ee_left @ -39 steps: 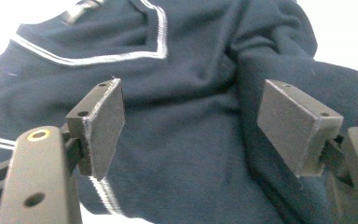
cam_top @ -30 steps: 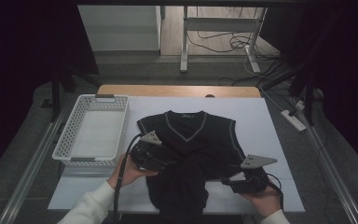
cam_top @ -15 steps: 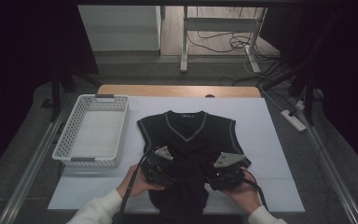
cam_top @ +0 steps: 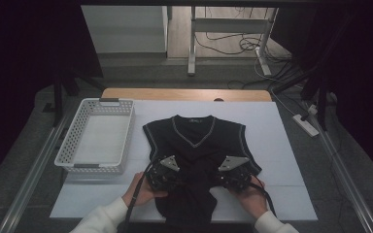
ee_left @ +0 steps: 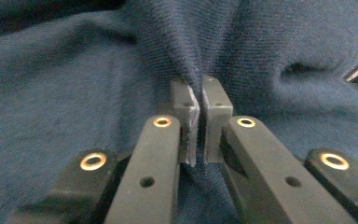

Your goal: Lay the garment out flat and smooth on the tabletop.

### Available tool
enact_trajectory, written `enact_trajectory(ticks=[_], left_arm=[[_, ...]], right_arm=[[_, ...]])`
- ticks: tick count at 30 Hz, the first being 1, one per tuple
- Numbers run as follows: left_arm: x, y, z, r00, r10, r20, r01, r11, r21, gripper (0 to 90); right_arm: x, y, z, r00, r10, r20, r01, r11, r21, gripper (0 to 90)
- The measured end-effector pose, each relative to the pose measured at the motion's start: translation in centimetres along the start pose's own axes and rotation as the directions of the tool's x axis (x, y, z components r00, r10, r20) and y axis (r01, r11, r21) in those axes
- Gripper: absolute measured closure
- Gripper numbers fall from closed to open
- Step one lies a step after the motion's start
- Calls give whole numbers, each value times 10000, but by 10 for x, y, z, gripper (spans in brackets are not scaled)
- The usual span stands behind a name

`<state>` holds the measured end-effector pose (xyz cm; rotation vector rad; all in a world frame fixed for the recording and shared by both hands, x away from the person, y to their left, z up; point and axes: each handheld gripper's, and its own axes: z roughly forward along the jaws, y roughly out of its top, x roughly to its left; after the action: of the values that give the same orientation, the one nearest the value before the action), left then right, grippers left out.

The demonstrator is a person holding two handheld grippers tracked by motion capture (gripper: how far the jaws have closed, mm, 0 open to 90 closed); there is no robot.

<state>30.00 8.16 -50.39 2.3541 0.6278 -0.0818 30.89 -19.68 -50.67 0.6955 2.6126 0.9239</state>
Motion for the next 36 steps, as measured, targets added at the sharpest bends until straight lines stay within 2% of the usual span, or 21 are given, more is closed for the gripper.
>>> enact_trajectory(ticks=[4, 7, 14, 19, 22, 25, 27, 28, 29, 31, 33, 36], left_arm=[[3, -7, -17, 9999, -154, -77, 152, 9995, -269, 855], [3, -11, -24, 9998, -154, -155, 149, 9994, -306, 855], [7, -20, -39, 9985, -382, -392, 362, 9981, -497, 856], [13, -27, -45, 9978, -572, -347, 551, 9967, -600, 856], [11, -27, -45, 9978, -542, -386, 519, 9969, -584, 856], [13, -26, -41, 9973, -595, -431, 572, 9970, -530, 855], [14, -25, -38, 9969, -626, -482, 604, 9972, -449, 855], [15, -25, -37, 9966, -676, -470, 655, 9969, -446, 854], [16, -25, -36, 9965, -695, -474, 674, 9968, -436, 854], [17, -25, -36, 9963, -726, -470, 704, 9965, -458, 854], [18, -24, -36, 9963, -731, -461, 709, 9963, -478, 854], [17, -23, -36, 9961, -727, -496, 702, 9963, -494, 854]], right_arm=[[-9, -9, -24, 9991, 227, -346, -237, 9993, -277, 858], [-20, -23, -47, 9985, 515, -181, -524, 9973, -518, 860], [-44, -46, -85, 9906, 1323, 353, -1285, 9873, -933, 863], [-64, -65, -99, 9764, 2069, 616, -1991, 9733, -1139, 863], [-69, -68, -95, 9743, 2147, 681, -2070, 9727, -1046, 863], [-66, -65, -89, 9767, 2015, 736, -1935, 9757, -1028, 829], [-61, -60, -90, 9777, 1917, 857, -1807, 9759, -1224, 681], [-58, -59, -93, 9784, 1879, 866, -1753, 9752, -1355, 641], [-52, -56, -97, 9803, 1795, 825, -1648, 9732, -1601, 586], [-41, -51, -104, 9849, 1579, 713, -1413, 9702, -1967, 538], [-28, -45, -108, 9883, 1286, 816, -1083, 9702, -2167, 484], [-14, -39, -105, 9920, 991, 783, -788, 9700, -2300, 452]])
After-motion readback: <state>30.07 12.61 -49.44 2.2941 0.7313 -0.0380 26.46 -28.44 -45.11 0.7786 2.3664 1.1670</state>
